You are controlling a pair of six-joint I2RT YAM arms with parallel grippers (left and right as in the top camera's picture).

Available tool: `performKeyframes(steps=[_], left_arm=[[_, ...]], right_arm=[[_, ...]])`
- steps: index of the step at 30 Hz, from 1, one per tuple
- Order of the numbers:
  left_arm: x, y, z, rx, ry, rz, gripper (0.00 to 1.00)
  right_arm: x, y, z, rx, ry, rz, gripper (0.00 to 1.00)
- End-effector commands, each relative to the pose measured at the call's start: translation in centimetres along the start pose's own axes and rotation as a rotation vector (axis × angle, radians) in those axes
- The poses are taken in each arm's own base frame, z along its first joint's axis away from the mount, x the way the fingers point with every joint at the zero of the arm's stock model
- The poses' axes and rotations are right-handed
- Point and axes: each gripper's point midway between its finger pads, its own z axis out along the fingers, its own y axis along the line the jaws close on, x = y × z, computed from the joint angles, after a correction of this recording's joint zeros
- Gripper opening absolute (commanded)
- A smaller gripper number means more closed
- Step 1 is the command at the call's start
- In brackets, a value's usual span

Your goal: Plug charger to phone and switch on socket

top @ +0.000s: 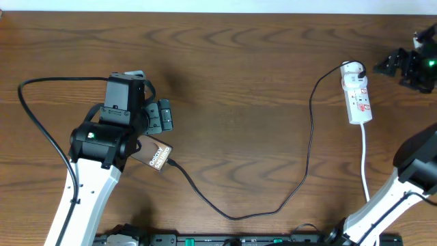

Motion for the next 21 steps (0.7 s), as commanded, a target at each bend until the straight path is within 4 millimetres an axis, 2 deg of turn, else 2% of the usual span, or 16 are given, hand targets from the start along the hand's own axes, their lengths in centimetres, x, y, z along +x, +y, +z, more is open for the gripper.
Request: performKeyframes(steps=[1,10,17,21], left_arm=[[-0.5,0.0,-0.3,-0.006,-0.016,0.011,0.98],[-0.5,0.0,-0.3,-0.006,-0.016,0.011,0.98],[-0.5,0.0,-0.3,-0.006,-0.016,0.011,0.98],[-0.5,0.0,-0.3,-0.006,-0.016,0.011,0.98]], right_arm=[[0.1,0.4,3.4,-0.11,0.041,-0.097,0.99],[0.3,-1.0,8.2,-0.126,0.099,-0.106,0.99],[0.1,-0.5,9.4,-0.126,0.105,-0.129,0.99],[0.2,-1.1,10.1,-0.079,0.122,-0.064,0.99]])
